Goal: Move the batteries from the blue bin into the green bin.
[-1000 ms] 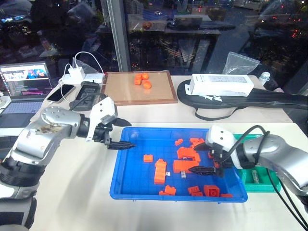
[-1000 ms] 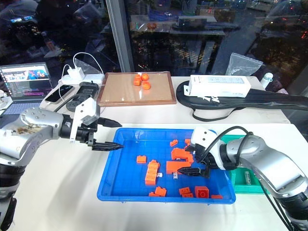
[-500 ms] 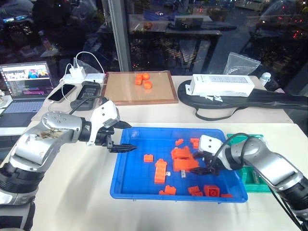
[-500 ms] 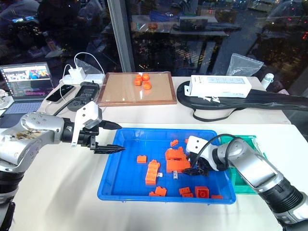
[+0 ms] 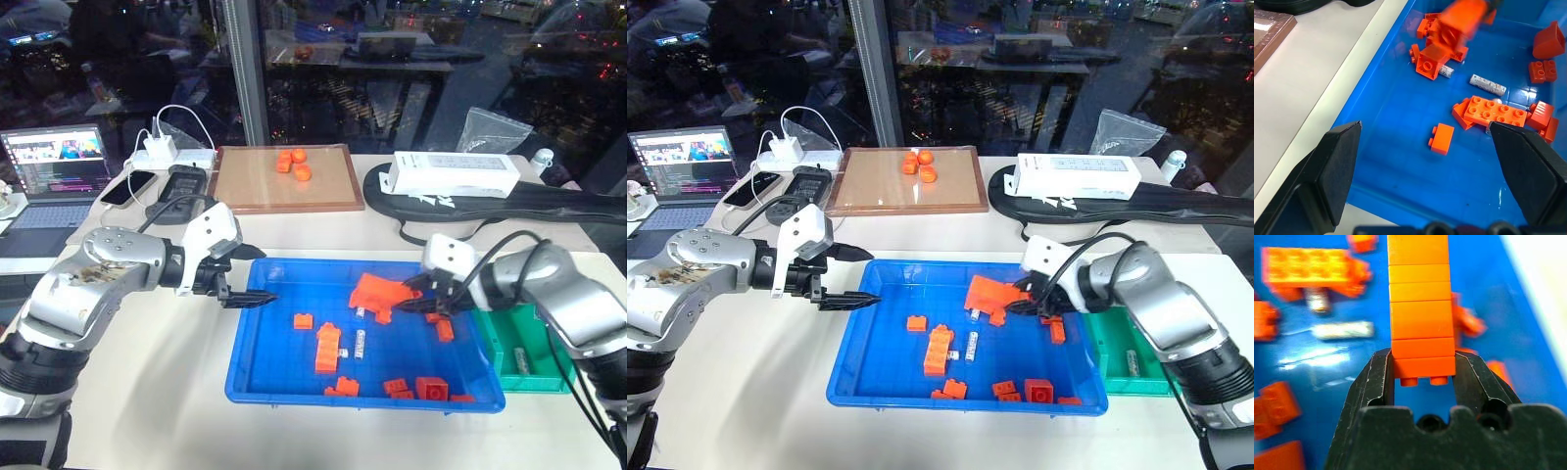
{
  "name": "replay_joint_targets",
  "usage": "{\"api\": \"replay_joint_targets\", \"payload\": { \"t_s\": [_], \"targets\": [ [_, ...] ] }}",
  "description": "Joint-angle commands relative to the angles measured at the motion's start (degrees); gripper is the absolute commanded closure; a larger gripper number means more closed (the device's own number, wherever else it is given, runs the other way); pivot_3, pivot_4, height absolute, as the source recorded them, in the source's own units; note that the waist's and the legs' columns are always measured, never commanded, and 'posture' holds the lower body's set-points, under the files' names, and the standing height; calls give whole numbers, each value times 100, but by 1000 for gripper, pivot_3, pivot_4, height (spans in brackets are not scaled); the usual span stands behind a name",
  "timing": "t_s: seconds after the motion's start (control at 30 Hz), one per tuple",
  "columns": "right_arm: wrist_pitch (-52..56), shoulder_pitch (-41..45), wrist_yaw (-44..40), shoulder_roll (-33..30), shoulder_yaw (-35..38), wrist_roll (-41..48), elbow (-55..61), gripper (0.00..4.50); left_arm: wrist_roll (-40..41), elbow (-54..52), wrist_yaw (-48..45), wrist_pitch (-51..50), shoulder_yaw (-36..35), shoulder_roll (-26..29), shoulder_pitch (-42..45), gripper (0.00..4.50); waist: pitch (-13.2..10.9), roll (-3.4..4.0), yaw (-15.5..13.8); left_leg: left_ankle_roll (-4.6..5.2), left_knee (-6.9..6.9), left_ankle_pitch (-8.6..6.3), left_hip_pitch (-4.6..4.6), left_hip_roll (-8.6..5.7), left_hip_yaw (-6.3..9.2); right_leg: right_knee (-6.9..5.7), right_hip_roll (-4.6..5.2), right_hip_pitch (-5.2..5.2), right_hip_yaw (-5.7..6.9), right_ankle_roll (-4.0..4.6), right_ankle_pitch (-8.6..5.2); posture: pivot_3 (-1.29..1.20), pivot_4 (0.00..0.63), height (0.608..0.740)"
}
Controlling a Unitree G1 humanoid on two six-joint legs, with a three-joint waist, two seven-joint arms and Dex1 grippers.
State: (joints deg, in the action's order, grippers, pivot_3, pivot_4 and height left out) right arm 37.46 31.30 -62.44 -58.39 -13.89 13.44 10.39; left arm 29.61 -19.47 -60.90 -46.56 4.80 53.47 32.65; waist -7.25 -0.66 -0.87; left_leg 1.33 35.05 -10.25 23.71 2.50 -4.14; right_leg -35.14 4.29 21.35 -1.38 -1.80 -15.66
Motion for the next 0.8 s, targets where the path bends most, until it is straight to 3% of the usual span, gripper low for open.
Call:
{"api": "replay_joint_targets", "payload": {
  "t_s": [0.03,0.13,0.2,0.33,0.4,0.6,0.8],
  "targets": [
    [-491,39,-30,-336,132,-489,-419,3059,-5,-25,31,101,-151,-16,19,0,0,0,5,0,-1,0,1,-1,-8,0,3,1,-1,0,0,0,150,740],
    [-548,32,-1,-416,112,-696,-559,3059,-37,23,24,148,-129,-15,18,0,0,1,33,0,-2,0,-1,1,-20,0,-4,3,-5,1,0,0,150,740],
    [-472,30,29,-411,130,-775,-563,2051,-46,41,15,160,-117,-20,25,0,1,1,60,0,-5,0,-3,5,-24,-4,-11,8,-16,3,1,0,150,740],
    [171,76,-163,-263,326,-323,53,971,-80,61,-1,173,-72,-35,49,0,1,1,68,0,-6,0,-12,11,-35,-13,-21,9,-31,4,0,0,150,740],
    [344,109,-221,-196,374,-159,290,216,-77,73,-11,167,-79,-33,57,0,1,1,68,0,-6,0,-15,13,-41,-17,-21,12,-38,4,0,0,150,740],
    [364,179,-451,249,50,146,909,100,-81,96,-54,166,-92,-4,68,0,0,1,67,0,-5,0,-23,15,-56,-23,-23,13,-51,3,0,0,150,740],
    [61,493,-360,1133,-1033,-435,585,100,-55,35,-52,110,-132,30,59,0,0,-6,83,0,-1,0,-29,18,-67,-43,-29,25,-69,4,0,0,150,740]
  ]
}}
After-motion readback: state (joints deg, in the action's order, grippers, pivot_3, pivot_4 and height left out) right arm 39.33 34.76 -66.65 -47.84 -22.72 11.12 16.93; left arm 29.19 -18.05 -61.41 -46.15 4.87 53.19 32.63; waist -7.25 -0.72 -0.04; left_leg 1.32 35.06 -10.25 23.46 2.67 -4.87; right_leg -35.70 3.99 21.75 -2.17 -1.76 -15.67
